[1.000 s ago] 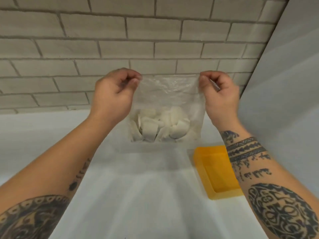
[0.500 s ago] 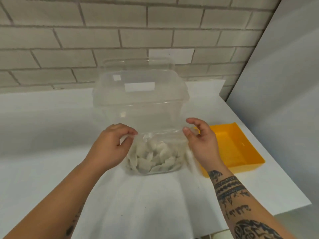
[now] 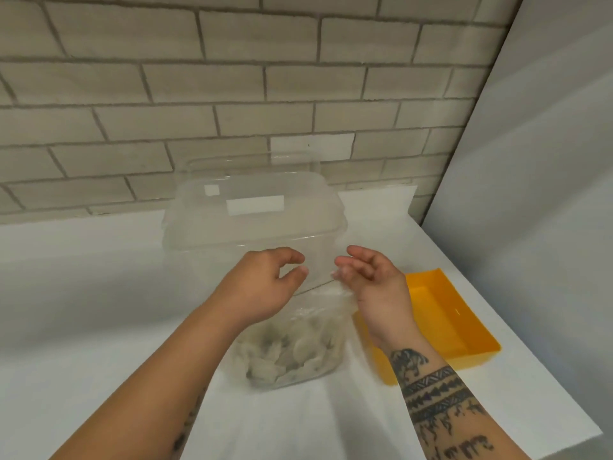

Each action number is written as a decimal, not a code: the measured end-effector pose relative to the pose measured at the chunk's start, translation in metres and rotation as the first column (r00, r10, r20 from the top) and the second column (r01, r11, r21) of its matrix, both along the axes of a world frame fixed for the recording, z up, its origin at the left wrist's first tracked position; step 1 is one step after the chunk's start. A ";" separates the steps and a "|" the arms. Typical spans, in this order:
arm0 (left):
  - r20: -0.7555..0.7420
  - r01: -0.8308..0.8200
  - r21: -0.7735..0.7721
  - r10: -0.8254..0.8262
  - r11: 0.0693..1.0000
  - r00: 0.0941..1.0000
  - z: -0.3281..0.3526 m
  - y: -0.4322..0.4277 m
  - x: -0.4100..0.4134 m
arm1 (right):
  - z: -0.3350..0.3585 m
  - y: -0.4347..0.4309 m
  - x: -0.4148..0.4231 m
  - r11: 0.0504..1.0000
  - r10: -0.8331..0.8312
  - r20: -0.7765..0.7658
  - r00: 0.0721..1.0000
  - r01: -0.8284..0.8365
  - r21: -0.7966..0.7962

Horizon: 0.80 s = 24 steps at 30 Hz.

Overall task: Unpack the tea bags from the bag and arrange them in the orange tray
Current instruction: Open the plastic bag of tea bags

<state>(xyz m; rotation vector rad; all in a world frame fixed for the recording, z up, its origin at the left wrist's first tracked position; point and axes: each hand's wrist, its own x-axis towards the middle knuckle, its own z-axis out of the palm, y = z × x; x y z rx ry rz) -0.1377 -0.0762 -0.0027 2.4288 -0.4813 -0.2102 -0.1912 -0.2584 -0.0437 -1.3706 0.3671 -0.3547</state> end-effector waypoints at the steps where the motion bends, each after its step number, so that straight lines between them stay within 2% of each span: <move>1: -0.025 0.043 0.004 -0.043 0.999 0.999 0.003 -0.003 0.000 | 0.006 0.000 -0.001 1.000 0.007 0.052 0.999 -0.008 0.029; 5: -0.076 0.115 -0.183 -0.130 0.976 0.989 0.017 -0.010 0.000 | 0.021 -0.002 0.003 0.992 0.026 0.191 0.981 -0.050 0.118; 8: -0.001 0.064 -0.215 -0.066 0.974 0.998 0.030 -0.015 -0.004 | 0.029 0.003 0.006 0.990 0.002 0.213 0.977 -0.031 0.136; 13: 0.051 -0.092 -0.228 0.106 0.969 0.993 0.044 -0.016 -0.014 | 0.043 0.013 -0.006 0.963 -0.186 0.190 0.964 0.217 -0.157; 16: 0.032 -0.125 -0.264 0.138 0.956 0.990 0.051 -0.015 -0.018 | 0.054 0.021 -0.015 0.975 -0.079 0.139 0.987 0.106 -0.197; 19: -0.061 -0.110 -0.288 0.097 0.951 0.993 0.049 -0.019 -0.022 | 0.053 0.029 -0.012 0.991 0.034 0.005 0.999 -0.033 -0.131; 24: -0.320 -0.221 -0.454 0.074 0.863 0.945 0.025 -0.023 -0.020 | 0.043 0.029 -0.005 0.997 0.061 -0.146 0.987 -0.053 0.063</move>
